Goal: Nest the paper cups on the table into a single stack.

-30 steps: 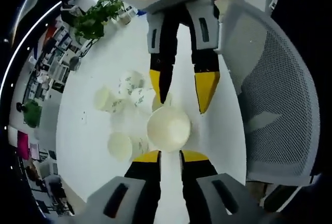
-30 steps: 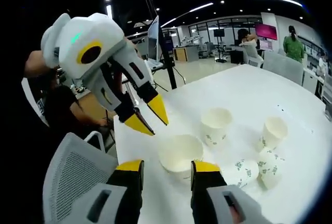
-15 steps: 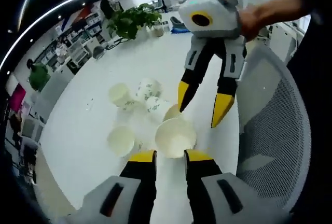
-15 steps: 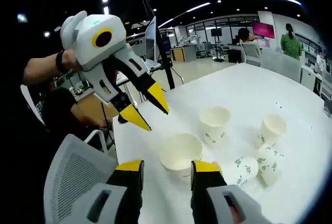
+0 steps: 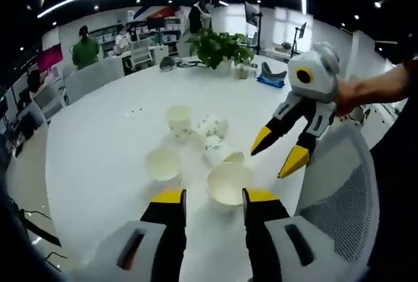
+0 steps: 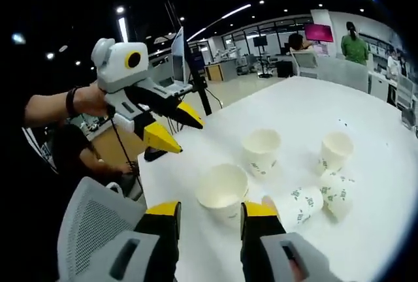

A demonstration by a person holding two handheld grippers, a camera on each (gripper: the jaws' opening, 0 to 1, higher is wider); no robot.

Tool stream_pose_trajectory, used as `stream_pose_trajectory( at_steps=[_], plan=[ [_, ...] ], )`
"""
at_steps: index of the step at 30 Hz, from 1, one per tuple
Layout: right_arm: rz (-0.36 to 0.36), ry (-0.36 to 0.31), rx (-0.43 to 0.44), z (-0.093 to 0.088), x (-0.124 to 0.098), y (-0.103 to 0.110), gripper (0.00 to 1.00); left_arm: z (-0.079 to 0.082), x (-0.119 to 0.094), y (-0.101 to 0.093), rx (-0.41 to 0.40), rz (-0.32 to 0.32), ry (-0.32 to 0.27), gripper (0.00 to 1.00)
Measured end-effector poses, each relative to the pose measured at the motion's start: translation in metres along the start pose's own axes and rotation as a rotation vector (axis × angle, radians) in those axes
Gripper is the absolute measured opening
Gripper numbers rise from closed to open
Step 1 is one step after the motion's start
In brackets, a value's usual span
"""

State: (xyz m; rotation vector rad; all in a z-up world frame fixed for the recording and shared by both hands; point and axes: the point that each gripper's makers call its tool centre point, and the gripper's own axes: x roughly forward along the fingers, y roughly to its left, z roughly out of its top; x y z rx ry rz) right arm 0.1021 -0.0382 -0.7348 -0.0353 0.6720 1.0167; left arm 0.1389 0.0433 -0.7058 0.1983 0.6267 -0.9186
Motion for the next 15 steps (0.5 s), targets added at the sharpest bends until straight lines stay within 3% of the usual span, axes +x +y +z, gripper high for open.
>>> stream_pose_trajectory(
  at_steps=[8, 11, 13, 15],
  plan=[
    [-0.156, -0.085, 0.059, 0.007, -0.015, -0.03, 0.34, -0.02, -0.002, 0.007, -0.103, 0.035, -0.036, 0.41],
    [-0.217, -0.078, 0.055, 0.002, -0.018, -0.043, 0.35, -0.026, -0.004, 0.007, -0.141, 0.047, -0.045, 0.41],
    [-0.296, -0.076, 0.057, -0.001, -0.023, -0.057, 0.37, -0.025, -0.006, 0.007, -0.15, 0.067, -0.065, 0.42],
    [-0.321, -0.077, 0.082, -0.003, -0.024, -0.064, 0.37, -0.027, -0.006, 0.008, -0.169, 0.079, -0.077, 0.44]
  ],
)
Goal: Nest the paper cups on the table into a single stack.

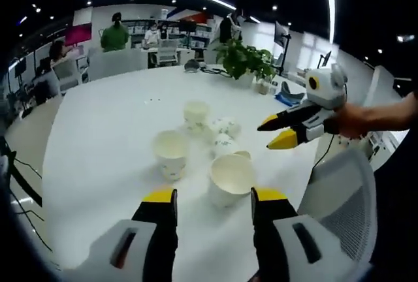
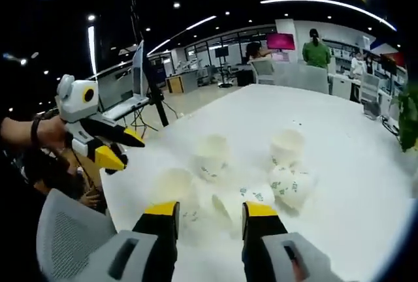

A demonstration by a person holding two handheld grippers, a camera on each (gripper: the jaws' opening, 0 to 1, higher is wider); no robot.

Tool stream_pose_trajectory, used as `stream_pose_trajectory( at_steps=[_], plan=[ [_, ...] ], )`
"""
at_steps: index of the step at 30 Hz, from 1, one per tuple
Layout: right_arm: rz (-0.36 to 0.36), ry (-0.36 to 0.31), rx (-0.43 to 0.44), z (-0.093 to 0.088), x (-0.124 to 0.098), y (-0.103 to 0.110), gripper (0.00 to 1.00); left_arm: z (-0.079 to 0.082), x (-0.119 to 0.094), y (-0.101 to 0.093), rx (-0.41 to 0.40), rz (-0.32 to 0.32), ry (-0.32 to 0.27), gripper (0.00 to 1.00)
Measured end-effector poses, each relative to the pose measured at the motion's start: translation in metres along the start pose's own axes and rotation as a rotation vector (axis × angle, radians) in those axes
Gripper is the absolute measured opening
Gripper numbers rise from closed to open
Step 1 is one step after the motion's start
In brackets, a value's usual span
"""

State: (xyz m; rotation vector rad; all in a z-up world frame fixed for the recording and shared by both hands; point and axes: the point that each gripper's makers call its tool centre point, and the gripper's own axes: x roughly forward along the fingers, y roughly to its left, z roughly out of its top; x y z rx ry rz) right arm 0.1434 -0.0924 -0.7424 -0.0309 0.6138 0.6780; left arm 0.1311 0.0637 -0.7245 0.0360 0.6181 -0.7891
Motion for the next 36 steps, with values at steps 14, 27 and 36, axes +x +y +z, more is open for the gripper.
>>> stream_pose_trajectory(
  at_steps=[14, 27, 36],
  plan=[
    [-0.158, 0.043, 0.037, -0.026, 0.023, -0.031, 0.4, -0.009, -0.007, -0.002, -0.054, 0.011, -0.018, 0.47],
    [-0.289, 0.073, 0.076, -0.058, 0.062, -0.046, 0.45, -0.018, -0.018, -0.009, -0.095, 0.036, -0.024, 0.46],
    [-0.354, 0.018, 0.128, -0.047, 0.072, -0.054, 0.43, -0.025, -0.028, -0.009, -0.102, 0.053, -0.012, 0.45]
  ],
)
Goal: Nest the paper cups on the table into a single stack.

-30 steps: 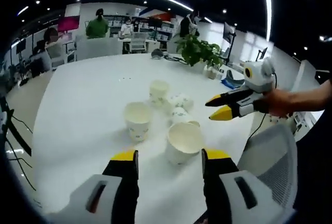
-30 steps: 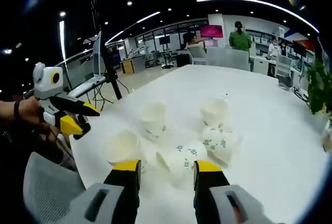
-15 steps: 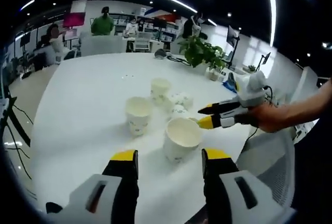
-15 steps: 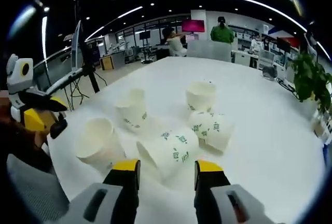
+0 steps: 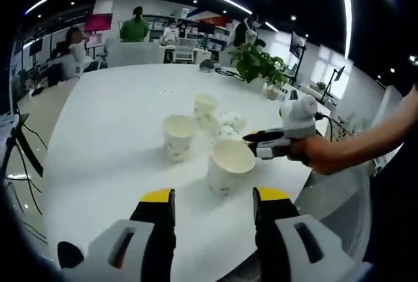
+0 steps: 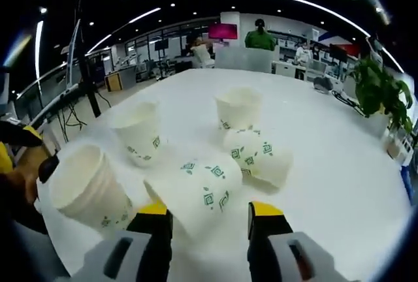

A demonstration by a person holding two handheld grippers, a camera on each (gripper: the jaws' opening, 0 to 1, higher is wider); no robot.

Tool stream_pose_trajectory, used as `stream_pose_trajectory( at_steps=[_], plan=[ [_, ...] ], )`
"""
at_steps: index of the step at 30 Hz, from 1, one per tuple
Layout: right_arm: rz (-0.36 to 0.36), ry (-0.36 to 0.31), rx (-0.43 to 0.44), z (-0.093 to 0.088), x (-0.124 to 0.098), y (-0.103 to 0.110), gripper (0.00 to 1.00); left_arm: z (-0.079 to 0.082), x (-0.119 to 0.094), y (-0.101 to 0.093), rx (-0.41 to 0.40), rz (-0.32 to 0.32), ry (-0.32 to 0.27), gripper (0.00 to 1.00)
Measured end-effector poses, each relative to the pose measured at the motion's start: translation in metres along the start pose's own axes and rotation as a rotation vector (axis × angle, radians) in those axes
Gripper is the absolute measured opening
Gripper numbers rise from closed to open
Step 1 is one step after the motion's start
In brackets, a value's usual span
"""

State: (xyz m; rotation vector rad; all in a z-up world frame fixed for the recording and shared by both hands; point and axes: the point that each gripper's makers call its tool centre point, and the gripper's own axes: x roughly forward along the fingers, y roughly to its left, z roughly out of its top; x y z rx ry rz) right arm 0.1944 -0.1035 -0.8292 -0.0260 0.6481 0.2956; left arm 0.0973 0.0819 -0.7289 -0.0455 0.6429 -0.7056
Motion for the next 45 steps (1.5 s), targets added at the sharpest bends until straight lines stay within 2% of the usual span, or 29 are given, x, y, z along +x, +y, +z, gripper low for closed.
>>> stream_pose_trajectory(
  at_steps=[2, 3, 9, 11, 19, 26, 27, 30, 37, 45],
  plan=[
    [0.004, 0.013, 0.009, -0.001, 0.002, 0.002, 0.42, -0.002, -0.001, 0.001, -0.004, 0.006, 0.004, 0.45],
    [-0.002, 0.01, 0.007, -0.001, 0.003, 0.0, 0.38, -0.003, -0.002, 0.001, -0.004, 0.007, 0.007, 0.45],
    [-0.016, 0.031, 0.057, -0.005, 0.001, -0.008, 0.07, -0.011, -0.005, 0.003, -0.002, 0.013, 0.025, 0.43],
    [-0.019, 0.041, 0.05, -0.008, -0.004, -0.01, 0.0, -0.012, -0.006, 0.003, -0.016, 0.016, 0.023, 0.43],
    [-0.001, 0.05, 0.049, -0.011, -0.017, -0.018, 0.0, -0.017, 0.004, -0.003, -0.018, 0.0, 0.03, 0.42],
    [0.036, 0.036, 0.012, -0.002, -0.035, -0.025, 0.0, -0.015, 0.012, -0.001, -0.019, -0.001, 0.01, 0.43],
    [0.028, 0.044, -0.003, -0.007, -0.033, -0.029, 0.0, -0.015, 0.013, -0.001, -0.007, 0.001, 0.01, 0.44],
    [0.031, 0.051, -0.001, -0.007, -0.039, -0.034, 0.0, -0.016, 0.015, -0.001, 0.033, 0.009, 0.021, 0.46],
    [0.022, 0.06, -0.021, -0.005, -0.048, -0.046, 0.0, -0.014, 0.017, 0.005, 0.025, 0.014, 0.005, 0.47],
    [0.035, 0.057, -0.059, 0.007, -0.058, -0.05, 0.0, -0.013, 0.017, 0.008, -0.017, 0.024, -0.024, 0.48]
  ],
)
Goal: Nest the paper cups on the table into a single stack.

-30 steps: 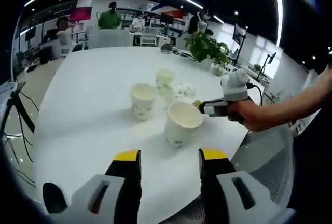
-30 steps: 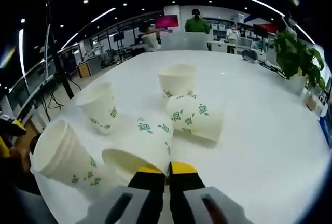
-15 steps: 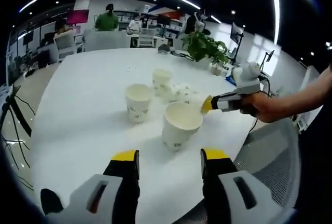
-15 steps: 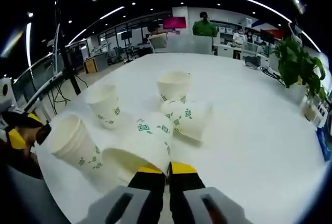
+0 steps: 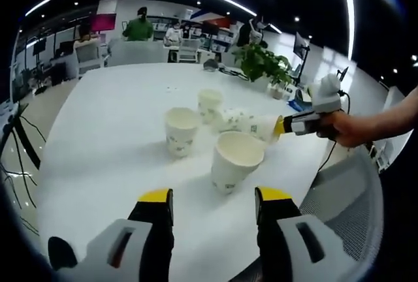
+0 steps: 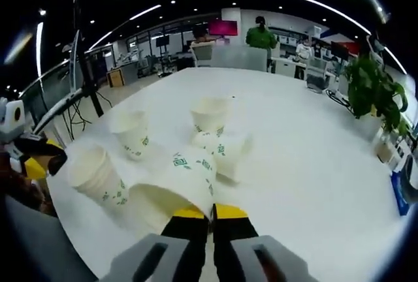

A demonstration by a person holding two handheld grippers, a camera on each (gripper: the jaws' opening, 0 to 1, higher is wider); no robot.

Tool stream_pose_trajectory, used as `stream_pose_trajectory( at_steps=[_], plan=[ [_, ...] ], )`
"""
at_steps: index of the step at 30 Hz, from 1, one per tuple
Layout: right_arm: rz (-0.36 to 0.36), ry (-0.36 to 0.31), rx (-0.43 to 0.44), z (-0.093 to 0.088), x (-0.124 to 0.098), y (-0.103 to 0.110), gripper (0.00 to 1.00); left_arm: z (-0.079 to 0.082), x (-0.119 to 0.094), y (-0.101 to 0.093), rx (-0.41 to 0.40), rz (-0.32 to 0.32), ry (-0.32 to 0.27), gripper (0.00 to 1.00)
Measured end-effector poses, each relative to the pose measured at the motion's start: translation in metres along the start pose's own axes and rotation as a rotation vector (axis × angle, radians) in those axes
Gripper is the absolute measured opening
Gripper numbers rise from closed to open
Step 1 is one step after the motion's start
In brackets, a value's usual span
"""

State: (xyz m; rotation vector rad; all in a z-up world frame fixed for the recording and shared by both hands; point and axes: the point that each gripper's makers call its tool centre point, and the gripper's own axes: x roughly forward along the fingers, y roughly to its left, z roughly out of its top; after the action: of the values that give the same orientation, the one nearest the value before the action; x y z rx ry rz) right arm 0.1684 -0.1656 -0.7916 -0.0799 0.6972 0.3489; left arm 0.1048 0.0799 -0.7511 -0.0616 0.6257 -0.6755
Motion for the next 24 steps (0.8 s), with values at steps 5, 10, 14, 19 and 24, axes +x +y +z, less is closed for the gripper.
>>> stream_pose_trajectory(
  at_steps=[5, 10, 14, 19, 24],
  plan=[
    [0.009, -0.006, -0.02, 0.003, -0.005, 0.002, 0.0, 0.001, 0.001, 0.0, -0.04, 0.007, -0.026, 0.48],
    [0.026, -0.006, -0.019, 0.007, -0.01, 0.007, 0.0, -0.002, 0.003, -0.003, -0.036, -0.003, -0.02, 0.48],
    [0.039, -0.016, -0.021, 0.013, -0.014, 0.01, 0.0, 0.0, 0.003, -0.005, -0.032, -0.006, -0.022, 0.48],
    [0.056, -0.022, -0.04, 0.024, -0.022, 0.016, 0.0, -0.001, 0.004, -0.003, -0.032, -0.005, -0.023, 0.48],
    [0.075, -0.04, -0.079, 0.042, -0.031, 0.023, 0.0, -0.001, 0.006, -0.004, -0.031, -0.009, -0.022, 0.48]
  ],
)
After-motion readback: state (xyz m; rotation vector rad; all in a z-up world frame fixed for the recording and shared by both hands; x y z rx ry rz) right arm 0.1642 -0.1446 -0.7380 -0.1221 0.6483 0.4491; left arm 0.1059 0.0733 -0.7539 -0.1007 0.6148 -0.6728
